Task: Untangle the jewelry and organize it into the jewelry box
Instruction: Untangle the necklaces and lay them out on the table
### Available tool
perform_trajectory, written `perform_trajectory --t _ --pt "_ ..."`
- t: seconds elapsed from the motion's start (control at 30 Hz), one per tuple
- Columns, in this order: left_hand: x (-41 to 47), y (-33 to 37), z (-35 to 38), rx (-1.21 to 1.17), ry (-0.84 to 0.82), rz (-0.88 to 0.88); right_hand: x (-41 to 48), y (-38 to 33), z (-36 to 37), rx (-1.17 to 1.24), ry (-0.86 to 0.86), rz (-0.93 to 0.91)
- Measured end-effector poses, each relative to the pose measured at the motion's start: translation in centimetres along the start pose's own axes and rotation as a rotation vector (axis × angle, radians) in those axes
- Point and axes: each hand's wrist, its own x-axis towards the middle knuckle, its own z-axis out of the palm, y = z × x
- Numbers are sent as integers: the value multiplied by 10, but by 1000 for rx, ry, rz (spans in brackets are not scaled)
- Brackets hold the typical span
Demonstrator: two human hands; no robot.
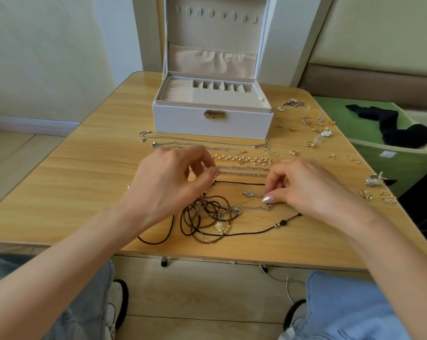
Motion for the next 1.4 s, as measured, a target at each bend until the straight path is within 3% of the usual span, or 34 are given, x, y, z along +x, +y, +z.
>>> perform_trajectory --t 0.17,0.37,0.47,0.63,0.73,1.0,1.2,1.4 --pt "3 3 2 -70 -2 67 -2 -3 -4 -2 -52 -6" --pt "5 7 5 -239 -62 22 -1 -1 -6 99 -149 -4" --pt "8 12 5 -370 -109 -8 -2 -1 -15 175 -100 -40" --pt "17 21 3 -819 -383 -105 -1 -10 -29 1051 38 -154" --pt "18 26 0 -921 -522 -104 3 -17 -26 1235 92 -226" --pt "20 24 -10 -1031 -422 -85 18 -18 -31 1731 83 -244" --pt "16 18 -16 -1107 -414 -110 20 -16 -31 1732 238 -241" --pt "13 9 -19 -1011 -354 -96 23 -7 -30 1782 350 -267"
